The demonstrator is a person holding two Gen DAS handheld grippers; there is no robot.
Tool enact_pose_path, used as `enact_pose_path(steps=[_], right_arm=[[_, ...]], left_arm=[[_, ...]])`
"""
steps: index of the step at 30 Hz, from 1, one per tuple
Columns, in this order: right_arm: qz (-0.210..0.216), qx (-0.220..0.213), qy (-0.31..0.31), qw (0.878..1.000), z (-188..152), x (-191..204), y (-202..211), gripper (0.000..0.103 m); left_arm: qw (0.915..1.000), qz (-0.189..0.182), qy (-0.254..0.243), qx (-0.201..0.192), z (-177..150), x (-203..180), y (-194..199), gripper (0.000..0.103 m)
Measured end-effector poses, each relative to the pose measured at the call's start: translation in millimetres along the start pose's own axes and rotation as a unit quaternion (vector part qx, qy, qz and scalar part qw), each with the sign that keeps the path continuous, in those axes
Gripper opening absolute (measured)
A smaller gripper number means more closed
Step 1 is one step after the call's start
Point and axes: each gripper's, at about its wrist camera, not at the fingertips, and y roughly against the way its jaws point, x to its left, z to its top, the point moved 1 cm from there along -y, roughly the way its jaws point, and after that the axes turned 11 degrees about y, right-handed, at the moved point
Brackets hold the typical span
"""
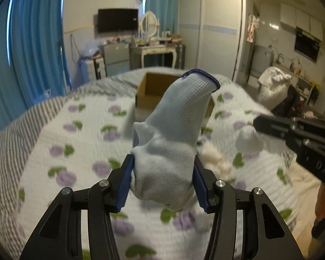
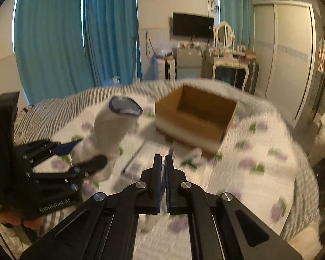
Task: Organize soft objects
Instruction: 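Carry the white sock with the left gripper over the cardboard box, then open the left gripper to drop the sock into the box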
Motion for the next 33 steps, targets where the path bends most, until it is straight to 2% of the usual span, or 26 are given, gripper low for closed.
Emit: enact_pose_path(steps=[6,9,14,21,24,27,29,30,31,32,33], right_arm=[[-0.013,-0.03,0.01,0.999,61.7,-35.2,-15.5,0.003],[-0.011,-0.033,0.0,0.999,85.7,-57.5,-33.5,0.003],[-0.016,-0.019,-0.014,1.0,116.4,-96.9,-89.0,0.003],[-0.001,0.027,-0.055,0.998,111.6,-147.3,-183.6,0.003],[0.013,0.042,-0.079,0.996,99.2,-161.3,-212.4,0.003],[0.017,0.053,-0.082,0.995,87.7,-167.8,-232.2,0.003],[0.013,0.06,-0.086,0.994,83.3,-169.8,-241.2,0.003],[0.01,0.064,-0.086,0.994,81.6,-170.8,-244.4,0.003],[-0.001,0.069,-0.086,0.994,79.5,-172.4,-247.2,0.008],[-0.01,0.071,-0.085,0.994,76.7,-174.3,-248.1,0.014],[-0.015,0.07,-0.084,0.994,74.0,-175.5,-247.6,0.035]], left_arm=[[0.9997,-0.014,-0.004,-0.017,54.2,-7.6,-20.6,0.05],[0.9994,-0.006,-0.013,-0.03,81.4,-13.2,-39.8,0.05],[0.9995,-0.015,-0.012,-0.025,124.4,-18.2,-95.0,0.05],[0.9994,0.002,-0.035,-0.004,144.0,-22.9,-175.9,0.051],[0.9993,0.004,-0.035,0.009,143.1,-21.8,-199.2,0.052],[0.9988,0.021,-0.043,0.012,137.3,-21.4,-217.2,0.055],[0.9977,0.035,-0.058,0.01,131.0,-23.1,-225.6,0.069],[0.9972,0.043,-0.061,0.004,130.2,-23.2,-226.9,0.085],[0.997,0.05,-0.059,-0.005,131.2,-22.8,-227.4,0.091],[0.9966,0.058,-0.057,-0.015,130.8,-21.8,-224.9,0.092],[0.9966,0.059,-0.056,-0.014,131.1,-22.0,-223.1,0.092]])
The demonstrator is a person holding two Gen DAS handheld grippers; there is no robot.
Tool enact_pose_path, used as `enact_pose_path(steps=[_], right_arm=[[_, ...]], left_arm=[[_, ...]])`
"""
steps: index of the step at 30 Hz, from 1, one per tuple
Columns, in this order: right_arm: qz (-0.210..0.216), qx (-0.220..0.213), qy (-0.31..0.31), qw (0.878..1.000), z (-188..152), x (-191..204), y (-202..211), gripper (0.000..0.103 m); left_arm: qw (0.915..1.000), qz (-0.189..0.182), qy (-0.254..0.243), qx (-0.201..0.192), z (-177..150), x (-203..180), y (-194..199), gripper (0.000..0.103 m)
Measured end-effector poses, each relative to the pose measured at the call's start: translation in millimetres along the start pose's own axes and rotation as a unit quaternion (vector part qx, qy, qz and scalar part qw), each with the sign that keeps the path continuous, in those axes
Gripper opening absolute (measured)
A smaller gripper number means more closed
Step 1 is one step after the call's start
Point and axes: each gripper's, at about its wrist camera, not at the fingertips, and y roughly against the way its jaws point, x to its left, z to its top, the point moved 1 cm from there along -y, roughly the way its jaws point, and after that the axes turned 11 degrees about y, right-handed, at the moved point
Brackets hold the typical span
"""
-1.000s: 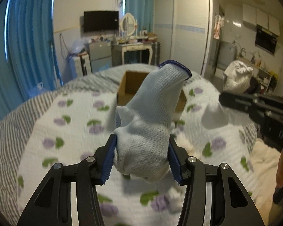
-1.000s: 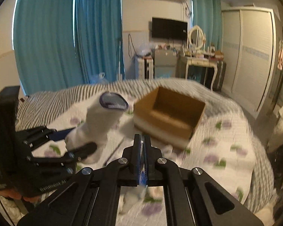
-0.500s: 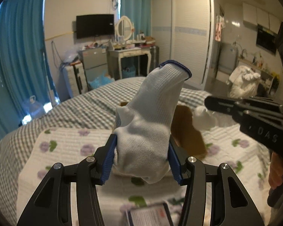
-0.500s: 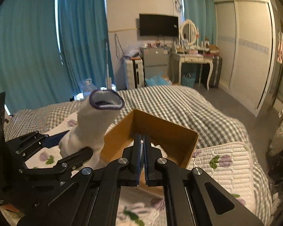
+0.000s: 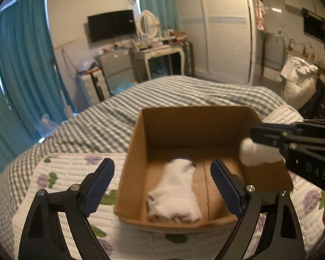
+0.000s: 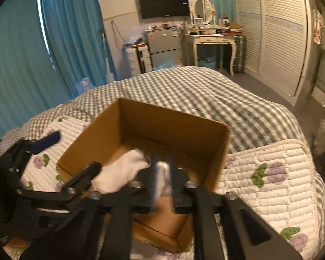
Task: Organize soft objects
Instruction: 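Open the left gripper to drop the sock into the box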
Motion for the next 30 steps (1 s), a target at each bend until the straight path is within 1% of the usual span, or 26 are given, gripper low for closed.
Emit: enact_pose_path(steps=[1,2,4,6,9,11,13,14,16,17,19,21,23,25,27,30], right_arm=[[-0.003,-0.003,-0.003,1.0,-0.8,-1.4,2.9,0.053],[-0.003,-0.008,-0.007,1.0,-1.6,-2.6,7.0,0.055],[-0.005,-0.017,-0.01,1.0,0.4,-3.6,19.4,0.055],[-0.012,-0.026,-0.004,1.0,5.4,-0.4,37.6,0.055],[-0.02,-0.045,0.007,0.999,15.0,9.0,79.3,0.058],[-0.029,-0.059,0.017,0.998,20.6,16.9,116.8,0.061],[-0.044,-0.072,0.026,0.996,23.0,24.4,151.8,0.07],[-0.049,-0.081,0.03,0.995,24.2,29.2,171.8,0.072],[-0.05,-0.091,0.039,0.994,23.7,37.9,208.3,0.081],[-0.052,-0.095,0.042,0.993,21.6,42.3,226.1,0.083],[-0.06,-0.102,0.049,0.992,16.0,53.4,257.0,0.094],[-0.062,-0.099,0.058,0.991,5.5,64.1,283.6,0.097],[-0.059,-0.092,0.069,0.992,-6.9,72.7,299.8,0.098],[-0.062,-0.087,0.077,0.991,-21.9,81.7,312.7,0.098],[-0.062,-0.078,0.085,0.991,-41.5,91.8,319.7,0.098],[-0.065,-0.061,0.097,0.991,-75.3,103.0,319.1,0.098]], left_arm=[[1.0,0.004,0.001,0.003,1.5,1.2,1.4,0.092],[0.9999,0.01,0.003,0.005,3.4,2.9,4.2,0.092],[0.9999,0.013,0.006,0.003,8.0,10.3,10.4,0.092],[0.9998,0.014,0.012,-0.008,13.3,11.7,27.9,0.092],[0.9993,0.009,0.023,-0.027,24.1,18.9,69.3,0.092],[0.9984,0.015,0.028,-0.046,31.3,23.2,99.1,0.092],[0.9967,0.023,0.035,-0.07,40.1,28.2,136.3,0.092],[0.996,0.024,0.037,-0.078,43.1,29.5,151.1,0.093],[0.9941,0.027,0.043,-0.096,48.0,32.9,188.3,0.102],[0.9933,0.026,0.045,-0.103,49.9,32.5,201.8,0.102],[0.992,0.022,0.047,-0.115,49.9,34.7,233.7,0.102],[0.9908,0.017,0.051,-0.124,45.0,37.2,257.5,0.102],[0.9909,0.014,0.051,-0.124,35.2,39.2,275.5,0.102],[0.9925,0.012,0.046,-0.112,21.0,38.2,283.5,0.102],[0.994,0.001,0.035,-0.104,2.8,34.7,286.3,0.102],[0.9958,0.007,0.021,-0.089,-25.7,26.4,282.0,0.102]])
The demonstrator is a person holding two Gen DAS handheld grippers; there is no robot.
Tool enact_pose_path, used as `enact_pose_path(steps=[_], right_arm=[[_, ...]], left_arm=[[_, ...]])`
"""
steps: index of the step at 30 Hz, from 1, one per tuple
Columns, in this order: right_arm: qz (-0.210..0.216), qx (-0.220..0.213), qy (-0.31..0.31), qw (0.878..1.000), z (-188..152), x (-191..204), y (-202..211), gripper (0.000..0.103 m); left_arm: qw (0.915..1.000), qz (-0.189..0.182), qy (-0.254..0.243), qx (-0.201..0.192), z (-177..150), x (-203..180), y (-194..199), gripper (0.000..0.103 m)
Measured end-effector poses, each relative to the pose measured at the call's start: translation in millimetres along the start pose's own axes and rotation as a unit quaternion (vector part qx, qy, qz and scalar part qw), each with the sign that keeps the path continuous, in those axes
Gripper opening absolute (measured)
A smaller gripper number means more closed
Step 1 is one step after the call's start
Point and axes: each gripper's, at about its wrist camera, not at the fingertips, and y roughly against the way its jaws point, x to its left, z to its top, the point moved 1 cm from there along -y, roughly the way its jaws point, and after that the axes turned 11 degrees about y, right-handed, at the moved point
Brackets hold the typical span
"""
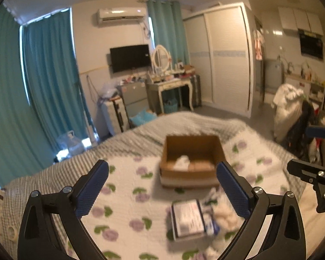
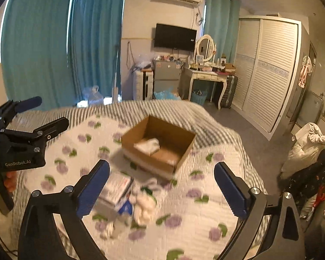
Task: Organize soft objects
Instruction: 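Open the left gripper to drop the sock into the box, then grasp the white face mask with the left gripper while the right grasps a white sock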
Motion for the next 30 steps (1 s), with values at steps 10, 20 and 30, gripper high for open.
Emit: enact_pose_path(steps=[10,20,30], right_arm=[[0.0,0.061,-0.013,0.998,-96.7,37.9,-54.2,0.098],[0.011,0.115,-0.043,0.992,-138.9,48.4,-106.9,0.098],[0.016,0.133,-0.056,0.989,-144.8,52.8,-125.0,0.098]], left_arm=[[0.9939,0.007,0.004,0.11,-142.1,-16.7,-59.1,0.101],[0.9787,-0.011,-0.035,0.202,-222.4,-36.4,-91.4,0.1],[0.9616,-0.077,-0.024,0.262,-236.4,-39.8,-114.0,0.077]])
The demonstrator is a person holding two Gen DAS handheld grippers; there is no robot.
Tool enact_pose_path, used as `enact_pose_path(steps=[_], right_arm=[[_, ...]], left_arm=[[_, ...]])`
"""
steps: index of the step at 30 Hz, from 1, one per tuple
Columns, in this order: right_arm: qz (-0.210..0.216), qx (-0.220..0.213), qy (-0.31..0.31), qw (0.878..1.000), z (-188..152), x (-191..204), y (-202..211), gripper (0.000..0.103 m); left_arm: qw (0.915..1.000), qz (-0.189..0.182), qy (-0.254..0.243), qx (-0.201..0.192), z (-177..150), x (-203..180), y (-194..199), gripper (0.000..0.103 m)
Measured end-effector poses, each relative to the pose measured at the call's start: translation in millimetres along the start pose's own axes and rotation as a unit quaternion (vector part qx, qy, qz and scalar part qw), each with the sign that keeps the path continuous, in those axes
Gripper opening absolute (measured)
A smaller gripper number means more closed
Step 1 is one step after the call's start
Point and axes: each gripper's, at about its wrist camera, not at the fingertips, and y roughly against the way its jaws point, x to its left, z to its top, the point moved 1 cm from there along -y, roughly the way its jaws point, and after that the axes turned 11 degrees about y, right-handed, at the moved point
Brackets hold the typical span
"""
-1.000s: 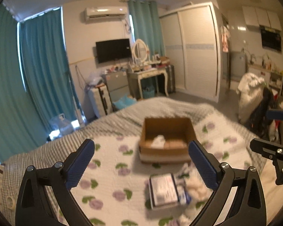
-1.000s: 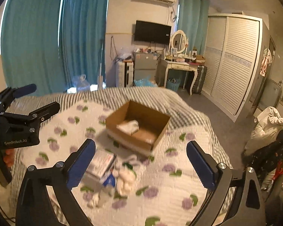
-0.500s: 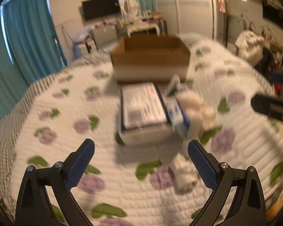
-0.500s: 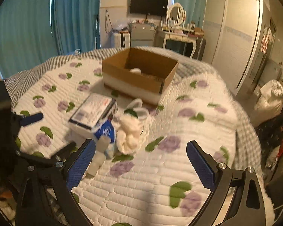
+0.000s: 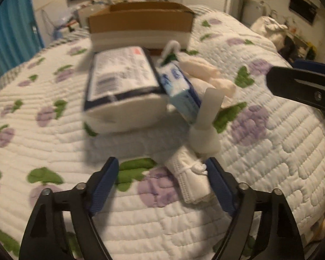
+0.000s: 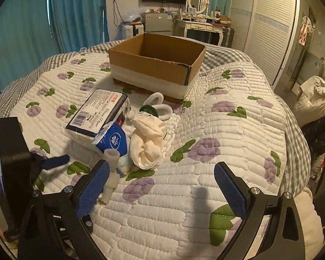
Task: Organize soft objects
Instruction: 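Grasp the white face mask with the left gripper while the right grasps a white sock, then carry the white sock with the right gripper into the box and release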
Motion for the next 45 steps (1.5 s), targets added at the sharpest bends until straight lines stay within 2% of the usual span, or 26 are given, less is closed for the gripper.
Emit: enact_pose_path(steps=[2,6,9,12,15,21,26,29,32,35,36,37,38,40,45], right_arm=[[0.002,0.005,-0.002,1.0,-0.8,1.4,-3.3,0.098],[0.001,0.014,0.001,1.0,-2.4,7.5,-6.4,0.098],[-0.001,0.015,0.002,1.0,-3.8,11.6,-5.1,0.098],[-0.002,0.018,-0.003,1.0,-7.0,13.9,-2.6,0.098],[0.0,0.02,-0.004,1.0,-10.4,18.1,0.1,0.098],[0.009,0.028,0.005,1.0,-9.9,31.5,-3.4,0.098],[0.019,0.055,0.023,0.998,-7.0,52.2,-26.7,0.098],[0.008,0.074,0.044,0.996,-4.6,65.0,-42.9,0.097],[0.019,0.086,0.046,0.995,-2.1,73.3,-54.4,0.088],[0.022,0.098,0.055,0.993,-1.9,82.4,-67.1,0.072],[0.02,0.103,0.06,0.993,-2.4,84.3,-71.5,0.059],[0.015,0.111,0.065,0.992,-3.5,86.0,-76.3,0.042],[0.008,0.119,0.067,0.991,-5.1,86.7,-80.6,0.034],[0.003,0.114,0.063,0.991,-6.6,85.1,-78.7,0.029],[0.009,0.085,0.053,0.995,-3.8,81.5,-58.3,0.028]], left_arm=[[0.9998,-0.017,-0.004,0.01,-1.3,-3.3,-4.0,0.07],[0.9983,-0.049,0.003,0.033,-0.9,-1.8,-11.1,0.068],[0.9954,-0.088,0.0,0.038,-3.5,-3.8,-6.5,0.041],[0.9958,-0.087,-0.007,0.026,-6.2,-5.6,2.0,0.038],[0.9949,-0.098,0.016,0.016,-4.6,6.1,17.1,0.035],[0.9974,-0.053,0.031,-0.037,2.9,35.4,49.7,0.035],[0.9972,-0.013,0.038,-0.063,17.5,56.6,49.5,0.035],[0.997,-0.01,0.045,-0.063,25.0,63.2,41.3,0.035],[0.9969,-0.008,0.049,-0.062,29.3,68.5,34.5,0.035],[0.9966,-0.01,0.055,-0.06,27.8,77.2,35.8,0.035],[0.9966,-0.01,0.057,-0.059,27.3,78.9,34.7,0.035],[0.9966,-0.011,0.057,-0.058,27.1,79.2,33.7,0.035],[0.9966,-0.012,0.058,-0.057,26.6,79.8,32.3,0.035],[0.9966,-0.014,0.057,-0.058,24.8,80.2,33.9,0.035],[0.9959,-0.022,0.055,-0.068,24.1,77.3,44.0,0.035]])
